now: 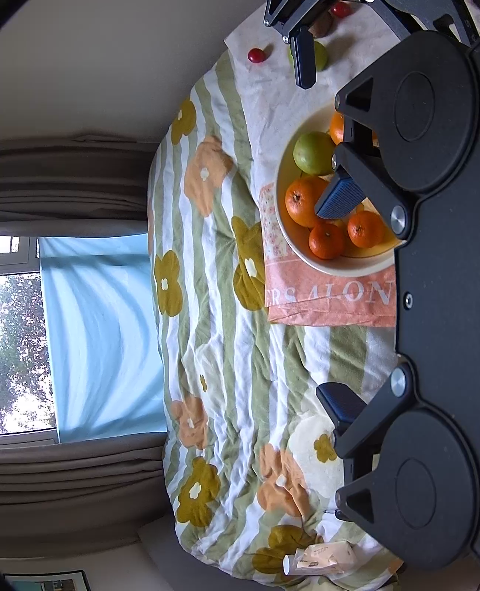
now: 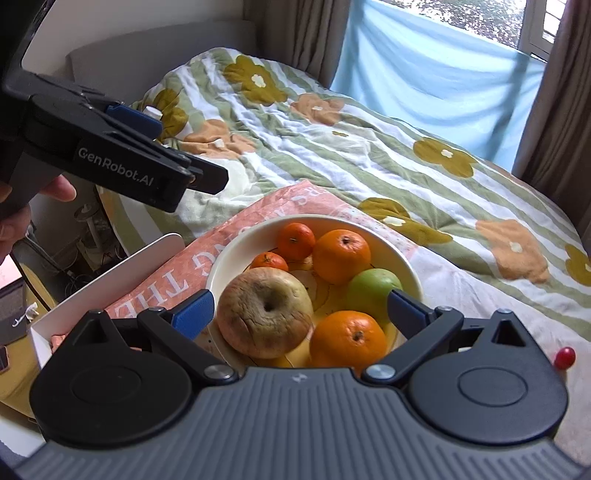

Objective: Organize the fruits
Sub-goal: 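Move both grippers back over the remaining fruits on the cloth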

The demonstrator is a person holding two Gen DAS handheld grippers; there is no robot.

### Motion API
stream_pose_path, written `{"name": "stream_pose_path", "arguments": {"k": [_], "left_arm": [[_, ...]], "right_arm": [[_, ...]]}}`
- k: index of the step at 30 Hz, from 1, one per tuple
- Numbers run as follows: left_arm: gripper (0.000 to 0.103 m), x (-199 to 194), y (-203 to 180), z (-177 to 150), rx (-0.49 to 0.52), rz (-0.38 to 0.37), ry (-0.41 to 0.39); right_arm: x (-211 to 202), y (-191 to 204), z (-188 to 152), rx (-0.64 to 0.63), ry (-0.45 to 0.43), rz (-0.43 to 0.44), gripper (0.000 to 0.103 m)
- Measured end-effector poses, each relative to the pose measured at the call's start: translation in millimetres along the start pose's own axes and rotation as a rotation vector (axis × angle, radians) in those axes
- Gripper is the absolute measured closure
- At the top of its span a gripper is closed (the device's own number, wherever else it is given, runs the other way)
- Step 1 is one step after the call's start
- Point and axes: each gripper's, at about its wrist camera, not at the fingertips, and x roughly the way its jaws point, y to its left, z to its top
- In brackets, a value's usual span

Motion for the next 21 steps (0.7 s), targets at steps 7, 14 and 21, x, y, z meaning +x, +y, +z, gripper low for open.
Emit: {"name": "stream_pose_path", "arguments": {"k": [7, 14, 21], "left_arm": [[0.005, -20, -20, 10, -0.004, -0.016, -0.017], [0.005, -42, -55, 15, -0.016, 0.006, -0.039], [0.005, -54, -98, 19, -0.026, 0.016, -0.047]], "right_arm": [[-40, -23, -9, 0.033, -0.021, -0.033, 0.0], [-82, -62, -29, 0.081, -0.037, -0.046, 0.0], [-117, -106, -53, 0.108, -0.026, -0.061, 0.0]]}}
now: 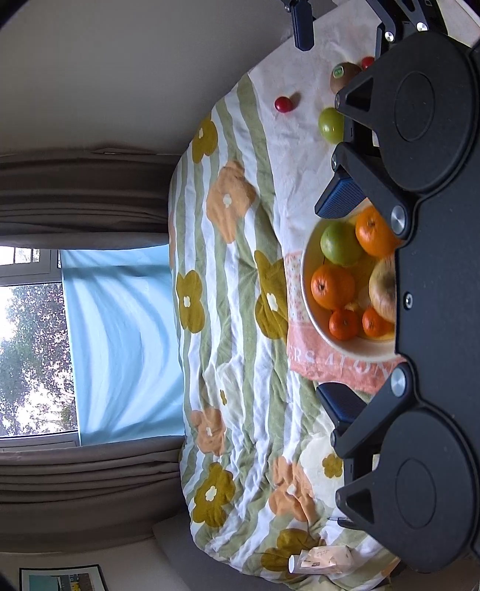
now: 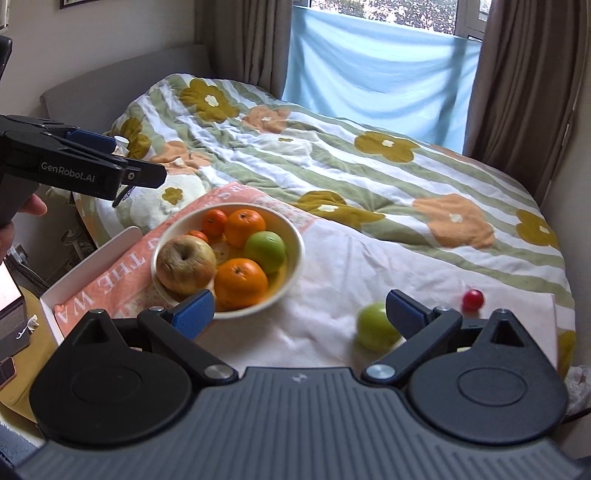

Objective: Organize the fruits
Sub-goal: 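Move both grippers back over the remaining fruits on the cloth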

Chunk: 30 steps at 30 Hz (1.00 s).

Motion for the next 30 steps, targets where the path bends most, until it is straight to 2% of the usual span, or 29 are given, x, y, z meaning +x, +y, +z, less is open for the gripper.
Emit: {"name": "stream_pose_path", "arguments": {"k": [11, 22, 24, 30], "left_arm": [[0.005, 17, -79, -3, 0.061, -0.064, 0.023], [0.005, 71, -150, -15, 0.245, -0.193, 0.061], [0.005, 82, -158, -18, 0.281, -0.212, 0.069], [0.006, 117, -179, -26, 0.36, -0.268, 0.093]], "right_arm": [[-19, -70, -38, 0.09, 0.054, -0.046, 0.0], [-3, -112, -82, 0.232, 0.127, -0.109, 0.0], [3, -116, -90, 0.256, 0.143, -0.117, 0.005], [19, -119, -106, 0.326, 0.164, -0.131, 0.012]]}}
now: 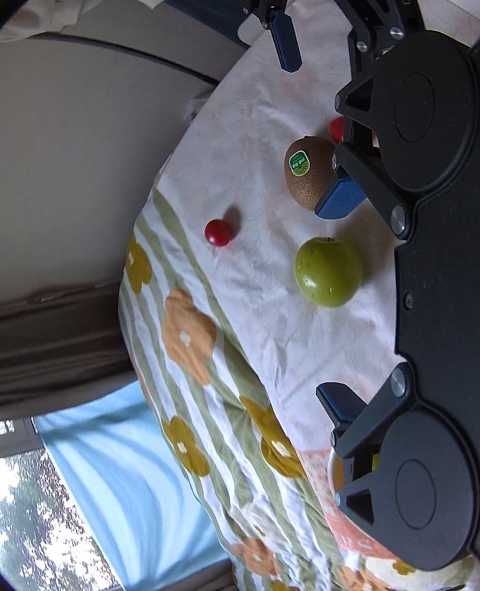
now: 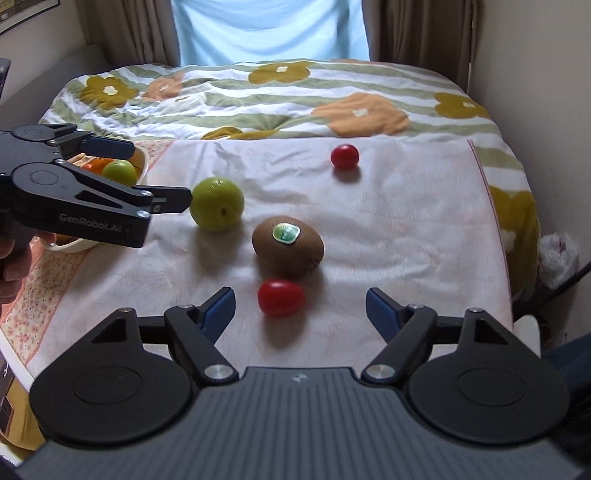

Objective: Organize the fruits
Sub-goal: 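Move both grippers back over the remaining fruits on the cloth, then grasp the green apple with the left gripper while the right gripper grasps a red tomato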

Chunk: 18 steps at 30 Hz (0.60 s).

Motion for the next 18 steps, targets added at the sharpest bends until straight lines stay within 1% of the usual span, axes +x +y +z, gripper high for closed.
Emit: {"name": "stream_pose_path", "arguments": {"k": [3, 5, 9, 11, 13, 17, 18], "left_arm": [[0.008, 16, -3, 0, 0.024, -0.023, 0.014], [0.013, 26, -5, 0, 0.037, -0.04, 0.028], [0.019, 40, -6, -2, 0.054, -0.066, 0.051], [0.025, 44, -6, -2, 0.054, -0.076, 0.061], [0.03, 49, -6, -3, 0.053, -0.085, 0.072], [0.041, 57, -5, -4, 0.046, -0.099, 0.092], [0.042, 58, -5, -5, 0.043, -0.106, 0.093]], "right_arm": [[9, 3, -4, 0.026, 0.009, -0.001, 0.014], [13, 5, -5, 0.045, 0.01, -0.003, 0.016], [20, 9, -6, 0.077, 0.01, -0.004, 0.02], [24, 11, -6, 0.082, 0.012, -0.005, 0.022], [28, 13, -6, 0.083, 0.015, -0.007, 0.022], [35, 16, -5, 0.085, 0.022, -0.011, 0.027], [36, 15, -5, 0.085, 0.021, -0.014, 0.028]]}}
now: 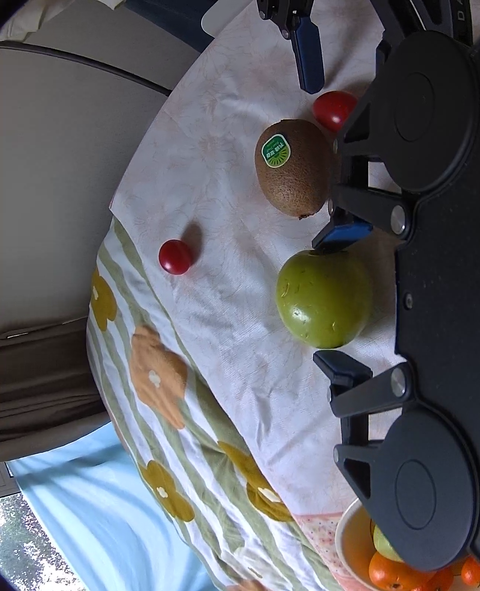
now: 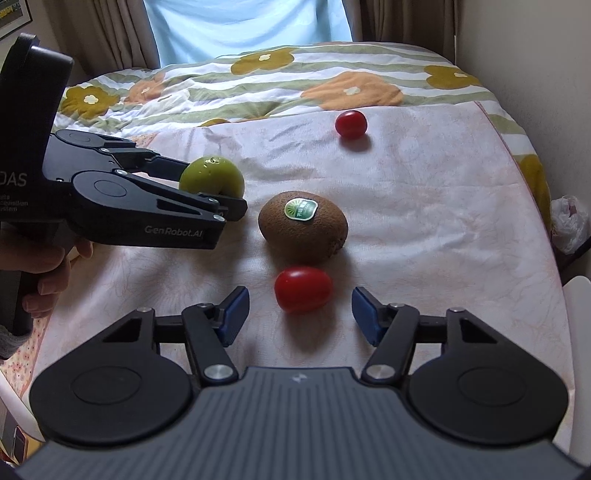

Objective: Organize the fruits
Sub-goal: 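Grasp the green apple with the left gripper while the right gripper grasps a red tomato, then carry the green apple into the bowl and open the left gripper while the right carries the tomato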

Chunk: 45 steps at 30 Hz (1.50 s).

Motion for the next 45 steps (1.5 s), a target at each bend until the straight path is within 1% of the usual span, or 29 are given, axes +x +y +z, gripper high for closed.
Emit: {"name": "stream_pose_path", "arguments": {"k": [5, 14, 16, 18, 25, 35, 40, 45], "left_arm": [[0.042, 0, -1, -1, 0.009, 0.001, -0.004], [0.043, -6, -1, -4, -0.004, 0.008, -0.004], [0.043, -8, -1, -5, -0.008, 0.011, -0.007], [0.043, -10, -1, -7, -0.014, 0.016, -0.009], [0.043, -25, 2, -11, -0.039, 0.039, -0.021], [0.043, -71, 12, -10, -0.082, 0.07, -0.081], [0.043, -102, 24, -8, -0.115, 0.097, -0.104], [0.043, -136, 44, -8, -0.148, 0.14, -0.142]], "right_arm": [[3, -1, 2, 0.007, -0.002, -0.004, 0.035], [6, 0, 4, -0.005, -0.004, -0.007, 0.04], [6, -1, 4, -0.004, -0.006, -0.01, 0.043], [8, -2, 4, 0.001, -0.002, -0.01, 0.051], [0, 1, 5, -0.013, -0.016, -0.007, 0.052], [-32, 13, 18, -0.027, -0.051, 0.002, 0.052], [-52, 28, 34, -0.048, -0.068, 0.006, 0.052], [-72, 47, 58, -0.071, -0.096, 0.022, 0.052]]}}
